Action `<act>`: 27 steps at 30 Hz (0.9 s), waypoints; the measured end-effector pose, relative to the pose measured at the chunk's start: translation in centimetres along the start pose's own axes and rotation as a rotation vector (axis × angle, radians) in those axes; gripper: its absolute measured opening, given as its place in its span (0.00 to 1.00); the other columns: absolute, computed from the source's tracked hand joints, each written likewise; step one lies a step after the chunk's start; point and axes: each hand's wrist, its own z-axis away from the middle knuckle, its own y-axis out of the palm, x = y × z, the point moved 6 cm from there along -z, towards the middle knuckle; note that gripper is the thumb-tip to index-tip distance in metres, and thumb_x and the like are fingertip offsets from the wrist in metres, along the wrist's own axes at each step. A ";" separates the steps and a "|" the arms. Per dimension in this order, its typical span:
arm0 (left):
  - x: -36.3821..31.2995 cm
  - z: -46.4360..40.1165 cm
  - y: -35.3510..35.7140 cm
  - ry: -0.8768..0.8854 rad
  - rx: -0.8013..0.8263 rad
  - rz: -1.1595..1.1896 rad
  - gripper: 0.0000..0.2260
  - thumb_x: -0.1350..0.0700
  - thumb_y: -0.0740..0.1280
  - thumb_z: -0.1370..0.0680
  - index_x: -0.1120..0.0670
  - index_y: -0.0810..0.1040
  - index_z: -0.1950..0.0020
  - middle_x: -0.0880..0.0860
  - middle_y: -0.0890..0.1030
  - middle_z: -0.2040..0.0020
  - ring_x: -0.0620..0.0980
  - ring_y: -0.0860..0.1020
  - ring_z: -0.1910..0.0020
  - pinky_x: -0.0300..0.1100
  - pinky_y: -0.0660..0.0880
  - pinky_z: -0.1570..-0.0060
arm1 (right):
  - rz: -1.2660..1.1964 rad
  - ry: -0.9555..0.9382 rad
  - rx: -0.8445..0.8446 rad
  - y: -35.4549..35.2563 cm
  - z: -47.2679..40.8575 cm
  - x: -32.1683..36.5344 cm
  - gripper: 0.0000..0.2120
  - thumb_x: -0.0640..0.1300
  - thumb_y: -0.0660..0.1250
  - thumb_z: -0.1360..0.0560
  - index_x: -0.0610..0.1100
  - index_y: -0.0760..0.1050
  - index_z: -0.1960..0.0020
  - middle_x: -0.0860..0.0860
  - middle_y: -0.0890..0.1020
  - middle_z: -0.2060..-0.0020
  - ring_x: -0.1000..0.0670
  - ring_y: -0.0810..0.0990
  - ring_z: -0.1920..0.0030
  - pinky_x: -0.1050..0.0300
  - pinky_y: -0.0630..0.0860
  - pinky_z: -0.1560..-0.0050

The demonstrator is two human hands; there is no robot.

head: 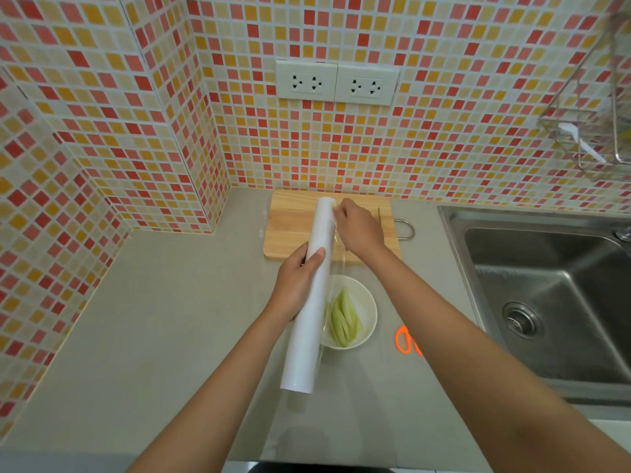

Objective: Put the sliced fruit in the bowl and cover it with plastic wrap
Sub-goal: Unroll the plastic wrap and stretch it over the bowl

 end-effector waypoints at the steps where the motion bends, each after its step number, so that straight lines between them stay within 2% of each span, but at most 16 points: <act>1: 0.0 0.1 0.0 0.004 0.002 -0.001 0.10 0.49 0.63 0.20 0.49 0.80 0.42 0.49 0.83 0.50 0.47 0.79 0.54 0.46 0.75 0.48 | 0.013 -0.012 -0.006 0.2 -0.1 -0.1 0.12 0.46 0.50 0.19 0.43 0.65 0.59 0.47 0.76 0.65 0.42 0.75 0.63 0.52 0.67 0.64; 4: 0.2 0.1 -0.5 0.012 -0.005 -0.007 0.09 0.49 0.63 0.20 0.50 0.80 0.44 0.47 0.82 0.54 0.46 0.78 0.56 0.44 0.73 0.51 | -0.165 0.058 -0.035 0.2 -0.5 -1.3 0.11 0.41 0.51 0.20 0.42 0.66 0.59 0.42 0.76 0.64 0.40 0.77 0.65 0.46 0.75 0.64; 5: 0.3 0.2 -0.7 0.008 -0.010 -0.005 0.09 0.49 0.63 0.20 0.50 0.80 0.45 0.47 0.81 0.55 0.46 0.77 0.57 0.44 0.73 0.52 | -0.265 0.100 -0.041 -0.1 -0.5 -1.9 0.11 0.41 0.50 0.19 0.41 0.67 0.58 0.41 0.77 0.63 0.41 0.77 0.68 0.47 0.76 0.65; 7: 0.5 0.2 -1.0 0.001 -0.017 -0.002 0.09 0.50 0.63 0.20 0.49 0.80 0.45 0.47 0.81 0.55 0.46 0.77 0.57 0.44 0.73 0.52 | -0.449 0.145 -0.004 -0.3 -0.6 -2.5 0.12 0.43 0.51 0.19 0.42 0.67 0.57 0.42 0.77 0.64 0.44 0.75 0.74 0.55 0.73 0.73; 9: 0.3 0.2 -0.9 0.007 -0.011 -0.005 0.09 0.50 0.63 0.20 0.49 0.80 0.43 0.47 0.82 0.53 0.47 0.78 0.55 0.45 0.73 0.51 | -0.475 0.125 0.094 0.2 -0.3 -2.1 0.13 0.50 0.52 0.18 0.44 0.68 0.55 0.45 0.78 0.65 0.46 0.76 0.75 0.59 0.70 0.73; 11: 0.1 0.3 -0.6 0.007 -0.001 -0.004 0.10 0.49 0.63 0.20 0.49 0.80 0.41 0.49 0.82 0.50 0.48 0.79 0.53 0.47 0.74 0.48 | -0.365 0.047 0.159 0.9 0.2 -1.2 0.16 0.56 0.52 0.19 0.44 0.68 0.55 0.45 0.79 0.63 0.46 0.77 0.72 0.58 0.71 0.67; 14: -0.1 0.4 -0.4 -0.002 -0.002 0.006 0.11 0.50 0.63 0.20 0.50 0.79 0.40 0.51 0.83 0.47 0.50 0.79 0.51 0.50 0.75 0.45 | -0.244 -0.063 0.133 1.1 0.5 -0.4 0.15 0.52 0.52 0.18 0.43 0.65 0.57 0.42 0.80 0.60 0.39 0.79 0.65 0.49 0.72 0.54; 15: -0.2 0.4 -0.5 -0.003 -0.002 0.002 0.11 0.50 0.63 0.20 0.50 0.79 0.39 0.52 0.83 0.46 0.51 0.80 0.49 0.50 0.75 0.44 | -0.235 -0.086 0.121 1.0 0.5 -0.3 0.14 0.50 0.52 0.18 0.43 0.65 0.57 0.41 0.80 0.60 0.38 0.79 0.63 0.46 0.74 0.53; 17: -0.2 0.5 -0.6 -0.002 0.000 -0.003 0.11 0.50 0.63 0.19 0.49 0.79 0.39 0.53 0.83 0.44 0.53 0.80 0.47 0.51 0.75 0.43 | -0.218 -0.131 0.100 0.7 0.5 0.1 0.12 0.46 0.53 0.18 0.42 0.65 0.57 0.41 0.78 0.63 0.38 0.77 0.65 0.42 0.75 0.57; 20: -0.1 0.6 -0.6 -0.004 0.003 0.004 0.11 0.50 0.63 0.19 0.50 0.79 0.40 0.53 0.83 0.47 0.51 0.80 0.51 0.48 0.75 0.47 | -0.259 -0.131 0.041 0.3 0.3 0.1 0.10 0.41 0.53 0.19 0.42 0.65 0.59 0.42 0.76 0.67 0.44 0.73 0.69 0.47 0.73 0.65; 23: 0.1 0.5 -1.3 -0.032 -0.037 0.032 0.11 0.51 0.64 0.20 0.52 0.80 0.41 0.50 0.82 0.50 0.49 0.78 0.53 0.45 0.73 0.50 | -0.435 -0.019 -0.033 -0.7 -0.1 -1.4 0.12 0.39 0.52 0.20 0.46 0.65 0.62 0.45 0.74 0.69 0.46 0.72 0.72 0.53 0.71 0.70; 25: 0.1 0.3 -1.9 -0.041 -0.057 0.039 0.10 0.50 0.64 0.20 0.52 0.80 0.42 0.49 0.81 0.52 0.49 0.77 0.55 0.46 0.73 0.51 | -0.589 0.085 -0.064 -1.3 -0.2 -2.7 0.12 0.39 0.51 0.19 0.44 0.66 0.61 0.45 0.75 0.70 0.46 0.73 0.75 0.56 0.71 0.72; 27: -0.1 0.0 -2.2 -0.042 -0.065 0.041 0.09 0.50 0.64 0.20 0.51 0.80 0.45 0.49 0.81 0.53 0.49 0.77 0.55 0.46 0.73 0.51 | -0.804 0.228 -0.028 -1.0 0.3 -3.5 0.14 0.46 0.51 0.18 0.42 0.66 0.59 0.42 0.76 0.69 0.46 0.77 0.78 0.57 0.72 0.74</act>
